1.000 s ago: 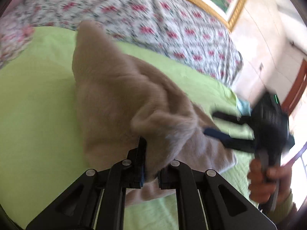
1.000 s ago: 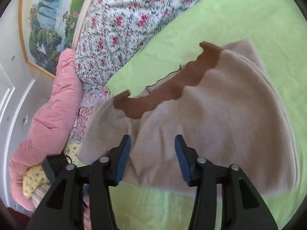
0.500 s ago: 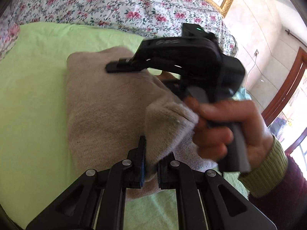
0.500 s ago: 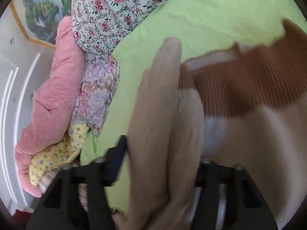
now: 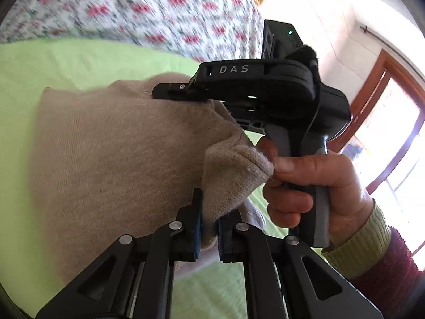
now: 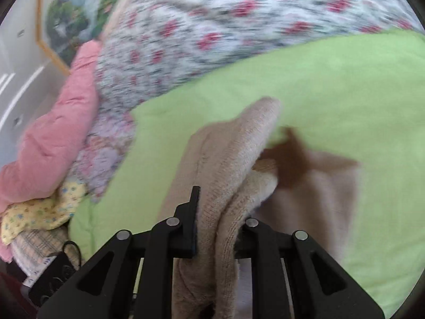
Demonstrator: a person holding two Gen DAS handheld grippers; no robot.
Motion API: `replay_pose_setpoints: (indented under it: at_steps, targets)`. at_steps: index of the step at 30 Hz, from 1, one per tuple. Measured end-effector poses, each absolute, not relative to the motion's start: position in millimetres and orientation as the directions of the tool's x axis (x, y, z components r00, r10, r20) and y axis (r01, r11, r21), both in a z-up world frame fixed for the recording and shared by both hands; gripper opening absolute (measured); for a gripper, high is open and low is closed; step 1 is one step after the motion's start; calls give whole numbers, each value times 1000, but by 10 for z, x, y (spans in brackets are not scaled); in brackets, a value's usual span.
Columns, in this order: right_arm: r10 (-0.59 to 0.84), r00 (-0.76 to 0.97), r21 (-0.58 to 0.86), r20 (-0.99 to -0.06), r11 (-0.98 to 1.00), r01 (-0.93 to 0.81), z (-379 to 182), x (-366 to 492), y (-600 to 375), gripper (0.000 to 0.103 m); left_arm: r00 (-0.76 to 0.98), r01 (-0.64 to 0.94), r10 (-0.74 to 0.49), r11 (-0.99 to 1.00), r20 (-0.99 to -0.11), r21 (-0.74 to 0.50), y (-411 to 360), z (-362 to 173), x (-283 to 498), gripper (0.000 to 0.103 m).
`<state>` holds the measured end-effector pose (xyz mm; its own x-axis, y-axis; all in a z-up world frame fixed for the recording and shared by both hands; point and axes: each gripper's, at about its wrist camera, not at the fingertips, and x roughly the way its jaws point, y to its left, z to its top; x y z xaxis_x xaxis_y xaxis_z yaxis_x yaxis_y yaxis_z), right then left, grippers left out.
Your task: Fold small clothes
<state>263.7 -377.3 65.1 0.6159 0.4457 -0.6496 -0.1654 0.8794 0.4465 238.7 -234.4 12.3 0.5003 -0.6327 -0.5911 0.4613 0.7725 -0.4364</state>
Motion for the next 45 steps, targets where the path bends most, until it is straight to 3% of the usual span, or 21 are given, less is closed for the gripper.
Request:
replay_pose_setpoints:
  at_steps: [5, 11, 13, 18, 20, 23, 31, 35, 42, 45]
  targets:
    - [454, 616, 510, -644, 854, -97, 275, 2582, -4165, 18, 463, 458, -610, 786, -643, -416, -2525, -153, 2397, 7]
    - [452, 627, 507, -634, 855, -104, 260, 2596, -4158, 19, 441, 452, -625, 775, -644, -442, -2530, -198, 2484, 8]
    - [431, 629, 496, -647, 864, -81, 273, 2584, -4181, 26, 437, 460, -620, 777, -652, -430, -2556, -171, 2494, 9]
    - [378, 655, 478, -655, 878, -29, 332, 2394, -4289, 40, 401, 451, -647, 755, -648, -475, -2511, -128, 2476, 24]
    - [375, 660, 486, -651, 874, -17, 364, 2308, -4312, 53, 386, 443, -662, 744, -643, -500, -2472, -109, 2434, 30]
    - [336, 683, 466, -648, 885, 7, 411, 2149, -4332, 68, 363, 445, -678, 729, -639, -521, -2412, -62, 2343, 31]
    - [344, 678, 502, -650, 864, 44, 356, 1986, -4438, 70, 372, 434, -681, 728, -631, -530, -2102, 95, 2193, 41]
    - [358, 669, 515, -651, 856, 42, 344, 1999, -4435, 73, 411, 396, -666, 745, -622, -536, -1812, 159, 2228, 54]
    - [388, 647, 530, -656, 848, 29, 302, 2070, -4390, 75, 464, 289, -622, 779, -630, -557, -1330, 136, 2483, 63]
    - [404, 635, 535, -659, 845, 17, 278, 2114, -4358, 75, 478, 227, -601, 789, -641, -571, -1160, 88, 2625, 74]
